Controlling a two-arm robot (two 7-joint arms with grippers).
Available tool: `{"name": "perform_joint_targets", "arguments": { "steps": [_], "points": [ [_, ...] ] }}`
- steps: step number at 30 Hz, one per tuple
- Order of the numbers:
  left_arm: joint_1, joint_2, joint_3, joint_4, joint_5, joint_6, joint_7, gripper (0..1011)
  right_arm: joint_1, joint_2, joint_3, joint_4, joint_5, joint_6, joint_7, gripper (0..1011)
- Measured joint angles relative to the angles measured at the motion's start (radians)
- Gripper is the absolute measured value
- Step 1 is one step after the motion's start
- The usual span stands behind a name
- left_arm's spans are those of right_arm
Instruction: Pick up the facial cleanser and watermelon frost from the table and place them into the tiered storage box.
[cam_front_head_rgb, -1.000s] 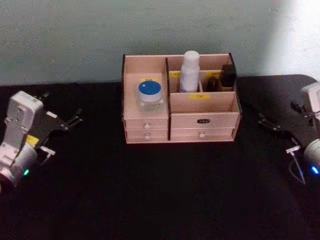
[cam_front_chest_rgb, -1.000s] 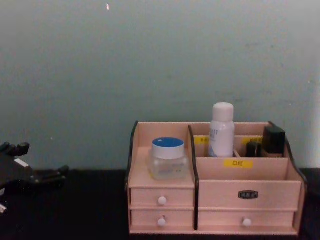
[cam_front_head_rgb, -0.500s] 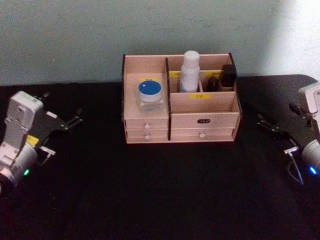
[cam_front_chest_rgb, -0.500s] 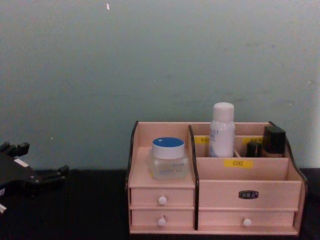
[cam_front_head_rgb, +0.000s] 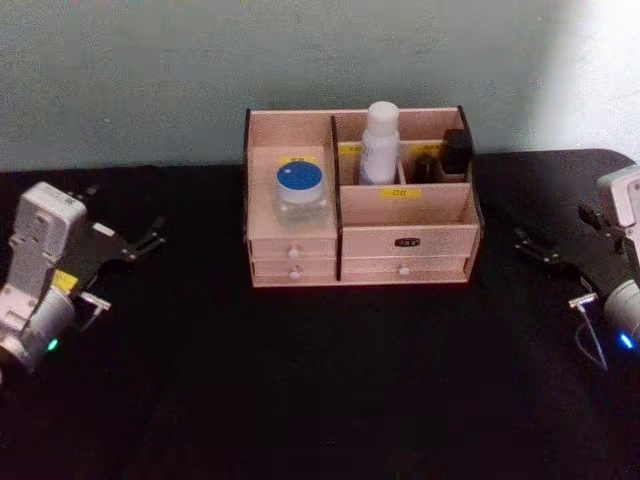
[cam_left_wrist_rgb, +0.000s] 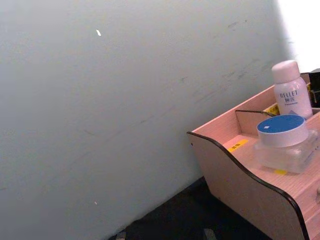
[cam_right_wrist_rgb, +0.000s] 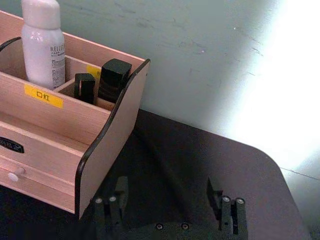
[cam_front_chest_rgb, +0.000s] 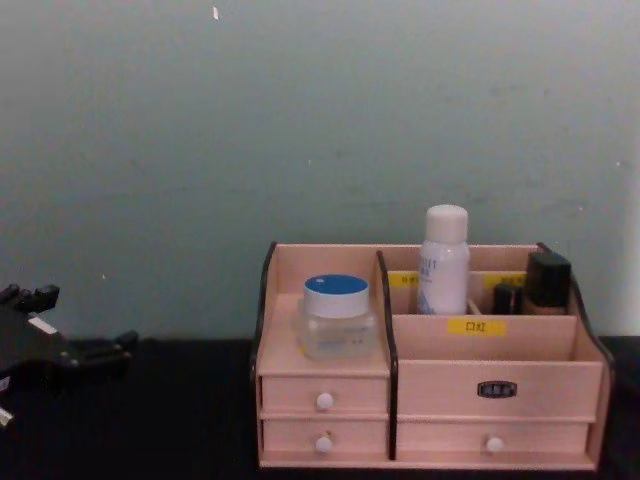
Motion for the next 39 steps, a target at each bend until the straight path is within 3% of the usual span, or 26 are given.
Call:
{"name": "perform_joint_targets", "arguments": {
  "steps": [39],
  "points": [
    [0.0, 0.0, 0.0, 0.0, 0.0, 0.0, 0.0, 1001, -0.001, 0.001, 0.0, -0.001, 0.0, 0.0, -0.001, 1002]
  ]
}}
